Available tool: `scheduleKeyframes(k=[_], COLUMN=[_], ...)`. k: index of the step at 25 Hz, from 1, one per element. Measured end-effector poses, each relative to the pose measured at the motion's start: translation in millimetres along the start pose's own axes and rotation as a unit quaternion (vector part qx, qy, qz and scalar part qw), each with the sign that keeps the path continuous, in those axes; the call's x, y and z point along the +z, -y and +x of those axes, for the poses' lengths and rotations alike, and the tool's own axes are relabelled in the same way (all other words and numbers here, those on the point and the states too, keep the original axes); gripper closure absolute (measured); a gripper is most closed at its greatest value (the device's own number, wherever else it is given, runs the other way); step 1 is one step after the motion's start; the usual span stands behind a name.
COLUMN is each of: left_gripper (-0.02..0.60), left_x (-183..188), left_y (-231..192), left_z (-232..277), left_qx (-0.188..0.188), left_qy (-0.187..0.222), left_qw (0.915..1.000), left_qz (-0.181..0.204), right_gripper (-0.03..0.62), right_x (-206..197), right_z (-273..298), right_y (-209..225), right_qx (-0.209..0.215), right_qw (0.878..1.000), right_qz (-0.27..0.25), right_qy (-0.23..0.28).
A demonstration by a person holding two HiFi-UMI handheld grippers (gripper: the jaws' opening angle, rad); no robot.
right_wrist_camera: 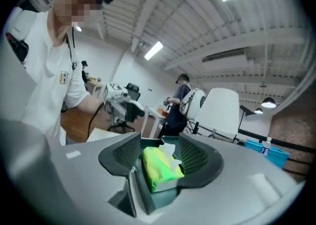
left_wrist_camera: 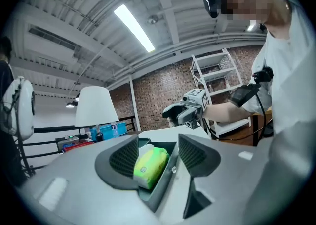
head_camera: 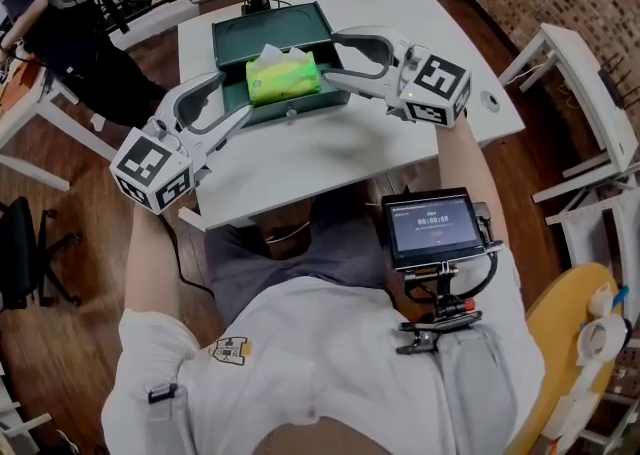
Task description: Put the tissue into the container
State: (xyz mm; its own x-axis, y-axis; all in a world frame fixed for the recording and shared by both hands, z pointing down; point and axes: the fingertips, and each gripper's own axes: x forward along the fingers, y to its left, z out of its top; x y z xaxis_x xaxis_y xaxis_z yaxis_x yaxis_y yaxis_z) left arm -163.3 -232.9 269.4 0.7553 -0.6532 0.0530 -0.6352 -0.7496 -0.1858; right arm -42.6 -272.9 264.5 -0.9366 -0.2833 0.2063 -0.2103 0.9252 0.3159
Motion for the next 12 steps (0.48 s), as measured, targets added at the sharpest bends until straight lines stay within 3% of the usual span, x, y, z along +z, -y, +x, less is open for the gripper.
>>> scheduleKeyframes(k=[2,4,8,11,12], left_gripper=[0.366,0.383,0.466,0.581,0.581], left_x=[-5.4,-19.8,-46.3,-57.6,-61.4], left_y=[9.9,20.2,36.4,39.8,40.3], left_z=[-8.0,-10.9,-12.5,-10.6,-8.9], left_qx=[0.014,0.018,0.032,0.049,0.05], left_qy=[0.014,0.012,-0.011,-0.018,-0.021], left_qw=[0.9995,0.999,0.998,0.9965,0.9961], left_qz=[-0.024,-0.04,-0.054,-0.066,-0.069], right_gripper=[0.392,0.439,0.522,0.561,0.567], right_x=[8.9,3.9,-25.8,-48.7,-54.9], right_z=[-20.8,-36.4,-50.3,-51.5,-51.1], right_y=[-11.7,-25.0,-45.9,-50.3,-49.9], right_qx=[-0.036,-0.063,-0.098,-0.114,-0.118], right_qw=[0.997,0.993,0.988,0.985,0.984], right_qz=[0.03,0.052,0.083,0.108,0.114], right_qy=[0.058,0.084,0.083,0.074,0.07])
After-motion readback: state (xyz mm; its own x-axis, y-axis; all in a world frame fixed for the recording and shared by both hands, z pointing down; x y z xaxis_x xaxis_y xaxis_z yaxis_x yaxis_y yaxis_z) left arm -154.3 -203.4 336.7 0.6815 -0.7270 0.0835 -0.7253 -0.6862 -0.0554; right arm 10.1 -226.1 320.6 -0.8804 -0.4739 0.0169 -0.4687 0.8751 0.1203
